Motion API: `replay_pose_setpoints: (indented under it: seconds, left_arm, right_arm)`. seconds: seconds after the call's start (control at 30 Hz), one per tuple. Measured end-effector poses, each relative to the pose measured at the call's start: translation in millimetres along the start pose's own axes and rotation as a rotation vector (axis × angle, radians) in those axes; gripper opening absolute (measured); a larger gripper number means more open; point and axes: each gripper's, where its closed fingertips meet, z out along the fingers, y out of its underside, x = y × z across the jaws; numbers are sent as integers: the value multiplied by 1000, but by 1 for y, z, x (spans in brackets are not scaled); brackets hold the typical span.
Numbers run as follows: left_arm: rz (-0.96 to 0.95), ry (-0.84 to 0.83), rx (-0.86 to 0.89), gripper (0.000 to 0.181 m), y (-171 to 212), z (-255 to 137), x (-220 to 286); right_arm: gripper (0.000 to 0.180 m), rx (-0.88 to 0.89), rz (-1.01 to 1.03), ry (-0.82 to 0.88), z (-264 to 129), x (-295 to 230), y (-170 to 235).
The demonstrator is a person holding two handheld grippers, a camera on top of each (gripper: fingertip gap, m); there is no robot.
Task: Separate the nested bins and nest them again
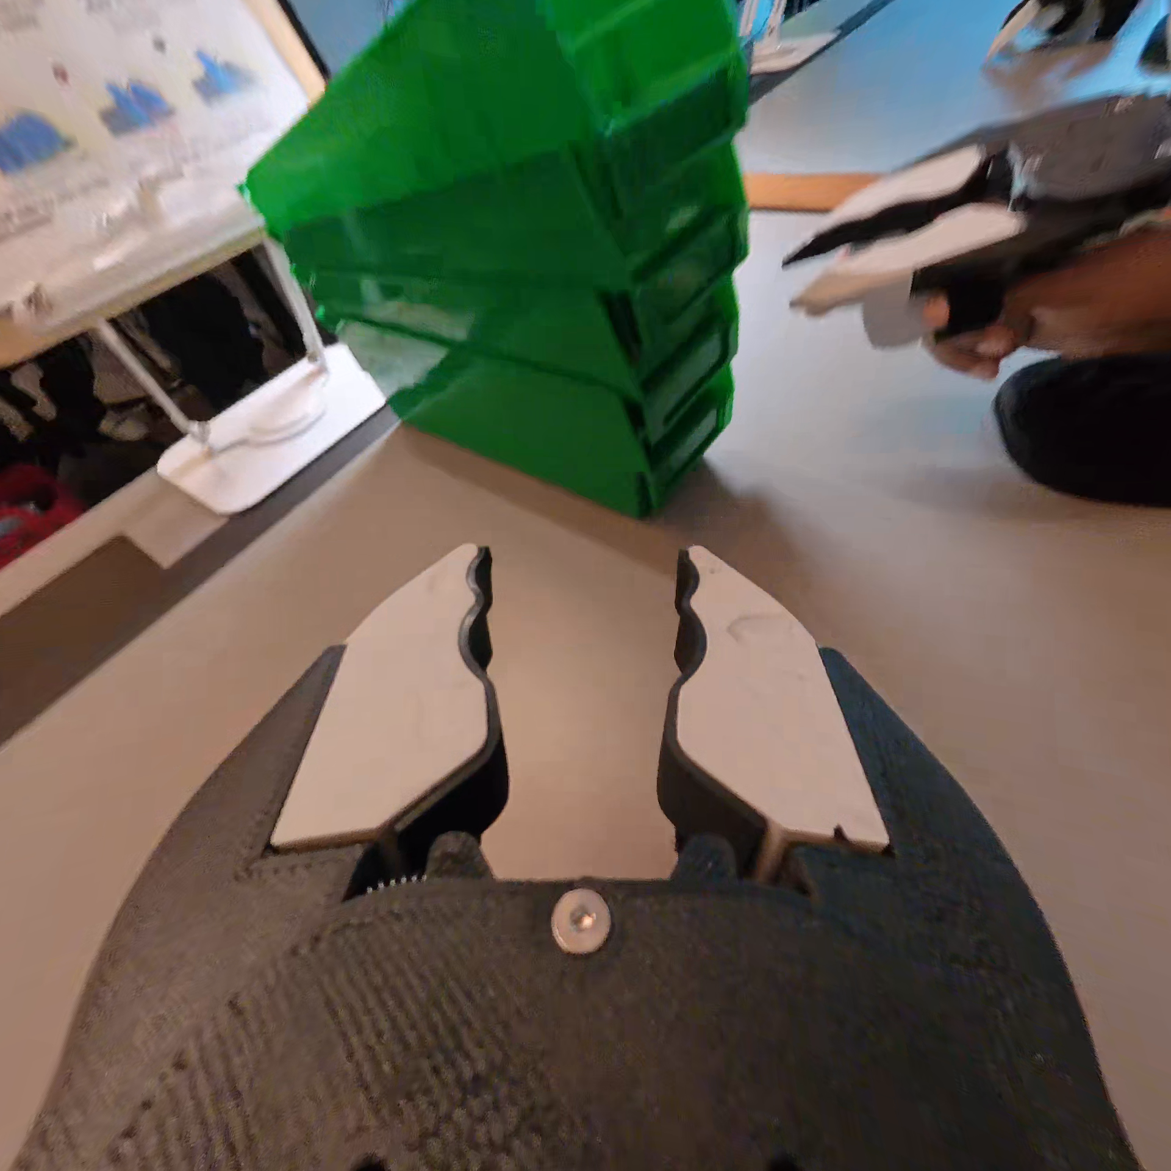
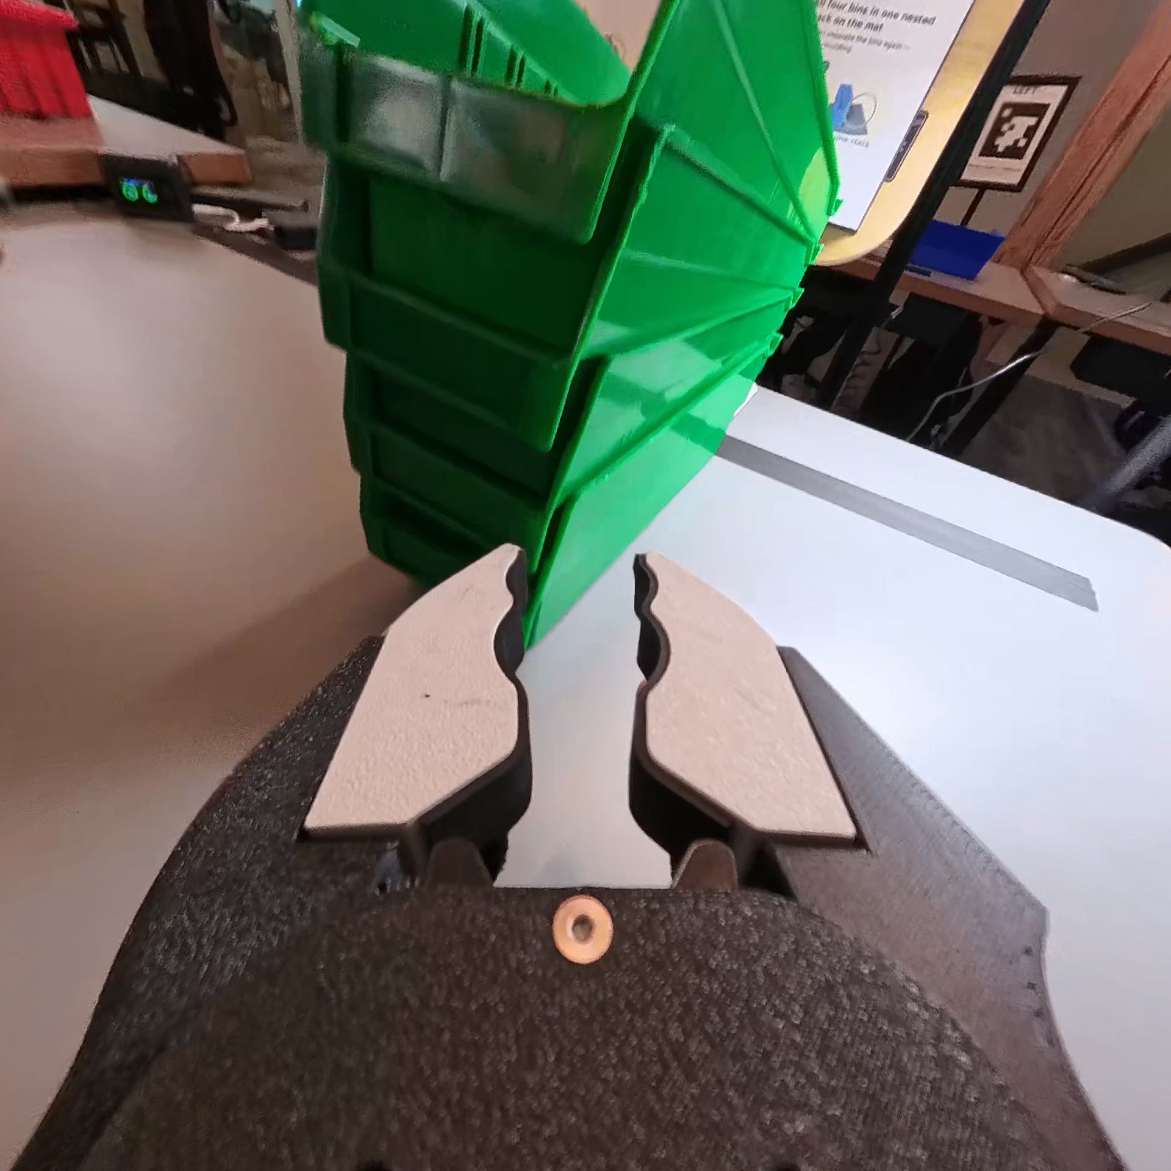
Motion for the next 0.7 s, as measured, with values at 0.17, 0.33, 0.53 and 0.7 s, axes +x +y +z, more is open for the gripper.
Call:
replay_pose_setpoints:
  seconds: [0.17,0.33,0.53,0.7]
  left_arm:
    - [-97,-48,-9,53,47,-15,-18]
    - [-166,-68,22,49,60,-22,-31]
    - [-140,-79,31,48,58,-23,-29]
    - [-117,-97,22,48,61,-23,-28]
  right_arm:
    - [29,-14,33,11,32,-1,-8]
    - [12,20,26,11,45,-3,-8]
    - [7,76,-30,-50,41,-16,-10]
    - [9,110,-111,-164,27,-49,-14]
